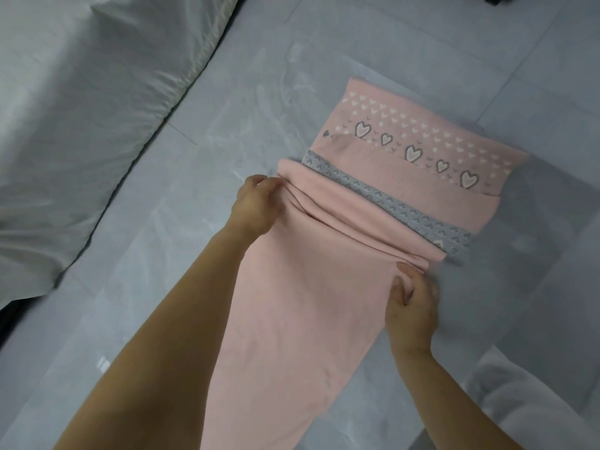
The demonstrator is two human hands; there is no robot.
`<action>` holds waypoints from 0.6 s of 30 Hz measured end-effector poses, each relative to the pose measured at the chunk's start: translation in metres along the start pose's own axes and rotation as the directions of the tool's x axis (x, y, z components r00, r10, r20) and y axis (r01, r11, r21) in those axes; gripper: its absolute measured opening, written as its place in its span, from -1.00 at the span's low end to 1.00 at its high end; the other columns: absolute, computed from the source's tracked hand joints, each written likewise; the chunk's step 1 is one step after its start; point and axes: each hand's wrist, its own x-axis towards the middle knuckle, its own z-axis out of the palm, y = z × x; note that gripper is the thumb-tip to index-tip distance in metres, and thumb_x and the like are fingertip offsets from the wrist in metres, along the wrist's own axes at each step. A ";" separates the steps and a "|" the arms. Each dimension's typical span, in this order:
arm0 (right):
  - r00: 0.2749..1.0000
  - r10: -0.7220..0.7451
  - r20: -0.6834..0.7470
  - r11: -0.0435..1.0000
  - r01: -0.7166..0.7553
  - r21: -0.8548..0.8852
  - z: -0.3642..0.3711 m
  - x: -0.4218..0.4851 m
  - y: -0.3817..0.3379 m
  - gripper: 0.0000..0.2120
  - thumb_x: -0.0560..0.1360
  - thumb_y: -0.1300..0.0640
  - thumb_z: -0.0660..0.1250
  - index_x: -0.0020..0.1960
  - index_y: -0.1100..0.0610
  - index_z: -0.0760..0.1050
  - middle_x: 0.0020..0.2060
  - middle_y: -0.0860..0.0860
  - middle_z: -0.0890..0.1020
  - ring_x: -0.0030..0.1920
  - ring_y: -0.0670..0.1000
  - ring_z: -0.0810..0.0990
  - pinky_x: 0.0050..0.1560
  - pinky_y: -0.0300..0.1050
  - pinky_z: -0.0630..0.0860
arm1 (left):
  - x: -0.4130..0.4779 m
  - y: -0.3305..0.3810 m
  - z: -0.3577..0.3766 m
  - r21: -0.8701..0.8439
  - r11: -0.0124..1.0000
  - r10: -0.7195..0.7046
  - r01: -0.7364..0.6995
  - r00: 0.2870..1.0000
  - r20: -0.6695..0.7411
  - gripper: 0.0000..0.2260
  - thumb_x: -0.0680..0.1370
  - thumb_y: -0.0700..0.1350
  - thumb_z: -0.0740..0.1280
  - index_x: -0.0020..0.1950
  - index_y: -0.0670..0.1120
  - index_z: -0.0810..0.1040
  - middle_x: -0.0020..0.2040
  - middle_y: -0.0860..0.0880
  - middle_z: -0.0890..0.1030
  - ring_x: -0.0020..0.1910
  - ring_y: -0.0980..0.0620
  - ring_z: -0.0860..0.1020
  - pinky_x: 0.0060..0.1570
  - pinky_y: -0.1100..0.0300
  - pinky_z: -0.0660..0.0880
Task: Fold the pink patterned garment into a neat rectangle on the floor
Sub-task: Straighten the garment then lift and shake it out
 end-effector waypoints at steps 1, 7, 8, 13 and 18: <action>0.997 -0.018 -0.078 0.996 0.011 -0.090 -0.001 -0.002 -0.001 -0.73 0.47 0.20 0.28 0.16 0.12 0.52 0.12 0.19 0.52 0.06 0.19 0.51 0.18 -0.05 0.40 | -0.006 -0.001 0.004 -0.002 1.000 -0.022 0.022 0.999 -0.043 -0.52 0.48 -0.14 0.32 0.39 0.00 0.34 0.41 -0.15 0.27 0.37 -0.16 0.29 0.33 -0.03 0.31; 0.752 -0.562 0.345 0.639 0.659 -0.396 0.003 -0.032 0.002 -0.58 0.39 0.01 0.27 0.26 -0.10 0.46 0.37 0.07 0.39 0.34 0.15 0.33 0.33 0.21 0.19 | -0.080 -0.027 0.049 0.165 0.974 -0.087 0.154 0.931 -0.355 -0.48 0.53 0.02 0.21 0.43 -0.18 0.24 0.44 -0.28 0.26 0.39 -0.31 0.25 0.34 -0.21 0.24; 0.660 -0.582 0.475 0.514 0.751 -0.414 0.007 -0.031 0.009 -0.56 0.38 -0.01 0.28 0.27 -0.12 0.44 0.39 0.05 0.40 0.37 0.14 0.34 0.34 0.25 0.18 | -0.092 -0.031 0.060 0.207 0.964 -0.096 0.166 0.946 -0.310 -0.47 0.54 0.09 0.16 0.44 -0.14 0.23 0.45 -0.28 0.25 0.40 -0.34 0.24 0.31 -0.26 0.25; 0.601 -0.496 0.627 0.389 0.799 -0.458 0.005 0.008 0.005 -0.60 0.42 -0.12 0.18 0.23 -0.09 0.46 0.28 -0.05 0.51 0.17 0.06 0.54 0.19 0.11 0.27 | -0.112 -0.036 0.105 0.269 0.939 -0.227 0.216 0.974 0.013 -0.35 0.45 0.37 -0.14 0.49 0.19 -0.17 0.56 -0.02 -0.15 0.51 -0.24 -0.16 0.34 -0.34 0.11; 0.497 -0.720 0.485 0.384 0.867 -0.318 -0.006 0.075 -0.060 -0.73 0.47 -0.07 0.21 0.12 -0.06 0.54 0.07 -0.05 0.60 0.04 0.02 0.54 0.11 0.01 0.26 | -0.096 0.004 0.088 0.024 0.955 -0.288 0.295 0.945 -0.155 -0.29 0.41 0.39 -0.30 0.51 0.11 -0.16 0.56 -0.02 -0.13 0.52 -0.16 -0.14 0.39 -0.27 0.01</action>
